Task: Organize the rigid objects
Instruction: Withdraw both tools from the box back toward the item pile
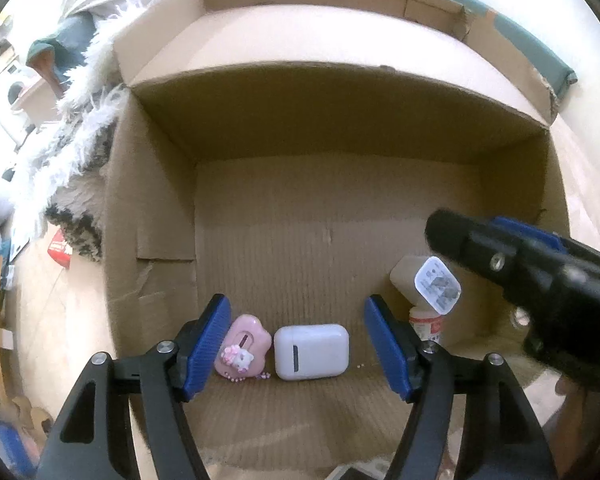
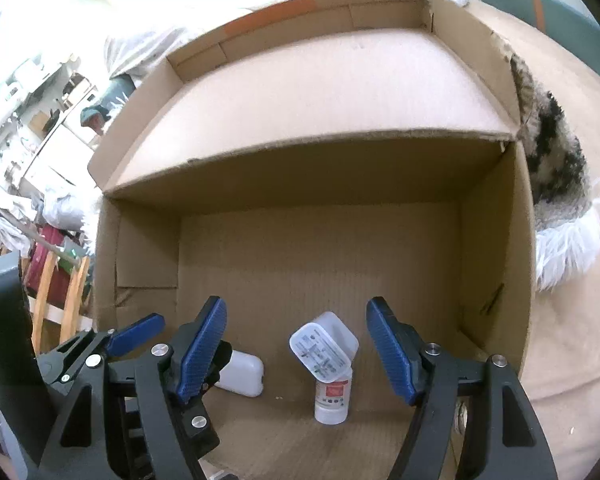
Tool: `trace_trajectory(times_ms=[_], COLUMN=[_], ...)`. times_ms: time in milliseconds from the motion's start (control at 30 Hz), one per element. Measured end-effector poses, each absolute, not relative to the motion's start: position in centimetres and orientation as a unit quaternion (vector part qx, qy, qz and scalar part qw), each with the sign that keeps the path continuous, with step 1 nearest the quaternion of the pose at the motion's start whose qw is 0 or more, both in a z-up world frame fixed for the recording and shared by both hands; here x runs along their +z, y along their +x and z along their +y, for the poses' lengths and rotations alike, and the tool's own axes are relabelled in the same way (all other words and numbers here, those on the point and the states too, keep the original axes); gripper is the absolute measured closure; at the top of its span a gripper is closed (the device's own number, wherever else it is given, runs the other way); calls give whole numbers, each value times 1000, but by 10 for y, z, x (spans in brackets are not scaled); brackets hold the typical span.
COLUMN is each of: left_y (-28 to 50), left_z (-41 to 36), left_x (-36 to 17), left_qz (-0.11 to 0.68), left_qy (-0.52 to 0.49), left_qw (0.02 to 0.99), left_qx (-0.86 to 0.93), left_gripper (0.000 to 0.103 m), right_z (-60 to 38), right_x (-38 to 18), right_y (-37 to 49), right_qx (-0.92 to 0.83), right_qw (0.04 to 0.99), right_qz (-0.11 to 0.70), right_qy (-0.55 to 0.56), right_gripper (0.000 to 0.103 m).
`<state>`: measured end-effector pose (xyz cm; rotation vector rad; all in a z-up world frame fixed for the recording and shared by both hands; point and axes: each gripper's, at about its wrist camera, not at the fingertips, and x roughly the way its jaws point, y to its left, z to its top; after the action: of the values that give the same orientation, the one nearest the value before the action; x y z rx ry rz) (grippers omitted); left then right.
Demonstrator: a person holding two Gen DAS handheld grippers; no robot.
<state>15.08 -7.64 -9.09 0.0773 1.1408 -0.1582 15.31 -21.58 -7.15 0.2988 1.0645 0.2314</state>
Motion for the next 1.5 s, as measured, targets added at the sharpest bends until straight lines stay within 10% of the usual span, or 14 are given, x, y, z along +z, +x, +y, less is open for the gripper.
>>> trace_trajectory(times_ms=[467,1033,1500], left_y=[123,73,68], left_z=[-38,-2,9], left_x=[-37,-15,-35], left_qz=[507,477,501], left_qy=[1,-26,-33], left_qw=[861,878,865], left_qx=[-50,-9,-12], left_gripper=[36,35,35], right_z=[-228,-226,-229], right_x=[-34,-8,-46], right_y=[119,45,39], right_qx=[121,122,114], right_qw=[869,902,840], right_qz=[451,399,504], right_qy=[161,109,167], right_gripper=[4,4,4])
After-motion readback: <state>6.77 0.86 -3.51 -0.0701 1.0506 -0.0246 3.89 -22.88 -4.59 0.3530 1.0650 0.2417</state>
